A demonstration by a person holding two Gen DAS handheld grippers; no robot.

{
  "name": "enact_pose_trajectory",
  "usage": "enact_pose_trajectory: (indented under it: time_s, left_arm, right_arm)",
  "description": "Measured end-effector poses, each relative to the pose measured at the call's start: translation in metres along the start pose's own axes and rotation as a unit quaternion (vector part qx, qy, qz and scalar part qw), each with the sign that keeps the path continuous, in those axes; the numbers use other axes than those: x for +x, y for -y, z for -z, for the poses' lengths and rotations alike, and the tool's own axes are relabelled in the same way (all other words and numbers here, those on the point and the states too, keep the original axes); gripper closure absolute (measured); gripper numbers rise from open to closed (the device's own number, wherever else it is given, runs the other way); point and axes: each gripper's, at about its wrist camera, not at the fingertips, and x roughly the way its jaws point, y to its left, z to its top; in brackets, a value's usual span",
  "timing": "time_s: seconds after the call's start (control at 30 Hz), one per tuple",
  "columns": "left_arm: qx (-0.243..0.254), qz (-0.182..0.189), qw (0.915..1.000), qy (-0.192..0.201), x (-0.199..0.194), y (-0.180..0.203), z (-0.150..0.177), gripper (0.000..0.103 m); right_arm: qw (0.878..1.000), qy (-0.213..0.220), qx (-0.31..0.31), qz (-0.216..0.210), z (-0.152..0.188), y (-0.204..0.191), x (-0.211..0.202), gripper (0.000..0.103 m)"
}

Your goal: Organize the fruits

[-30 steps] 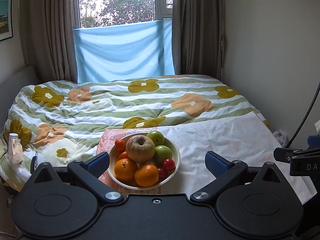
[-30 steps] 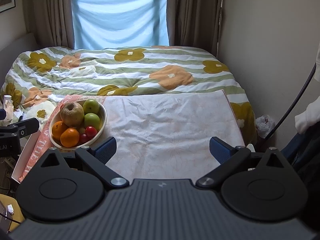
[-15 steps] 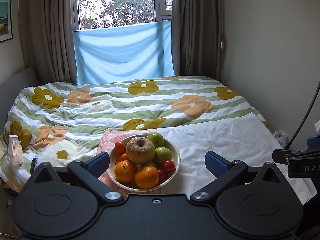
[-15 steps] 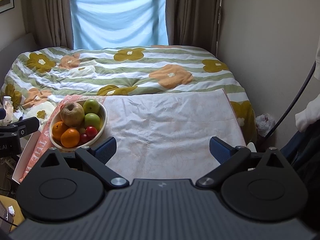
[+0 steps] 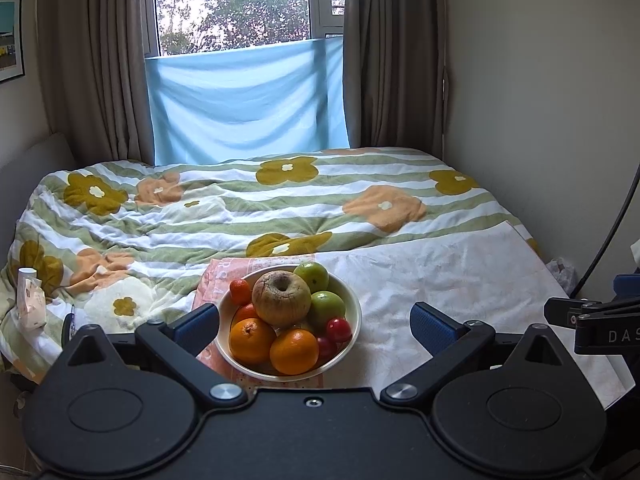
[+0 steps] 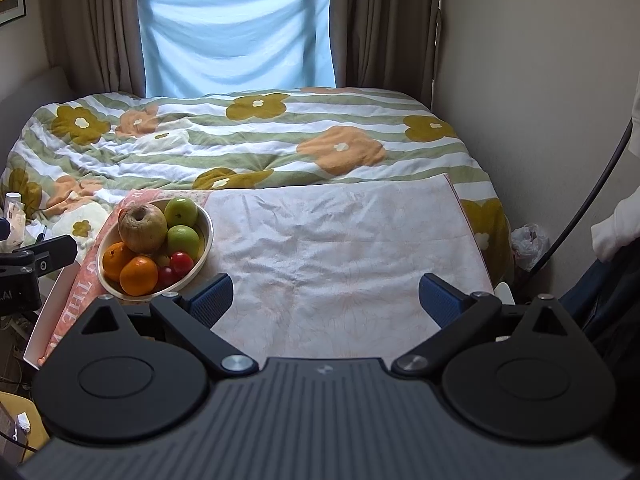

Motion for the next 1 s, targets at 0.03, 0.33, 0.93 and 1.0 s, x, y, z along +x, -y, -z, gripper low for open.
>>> enact_pose_trajectory:
  time_s: [0.03, 0.33, 0.93, 1.0]
  left_arm:
    - [0.000, 0.000, 1.0000, -0.001, 0.000, 0.000, 0.000, 0.000]
    - [0.000, 0.000, 1.0000, -0.001, 0.000, -0.001, 0.000, 0.000]
    - [-0.005, -0.012, 0.9999, 0.009, -0.009, -0.004, 0.005, 0.000]
    - [-0.005, -0.015, 0.9998, 0.014, -0.011, -0.004, 0.005, 0.000]
  right_arm:
    - [1.000, 0.000, 0.000, -0.001, 0.000, 0.000, 0.000, 0.000]
    - [1.000, 0.000, 0.000, 0.000, 0.000, 0.000, 0.000, 0.000]
    - [1.000, 0.000, 0.001, 0.000, 0.000, -0.001, -0.002, 0.000]
    - [1.000, 0.000, 0.001, -0.001, 0.000, -0.001, -0.002, 0.000]
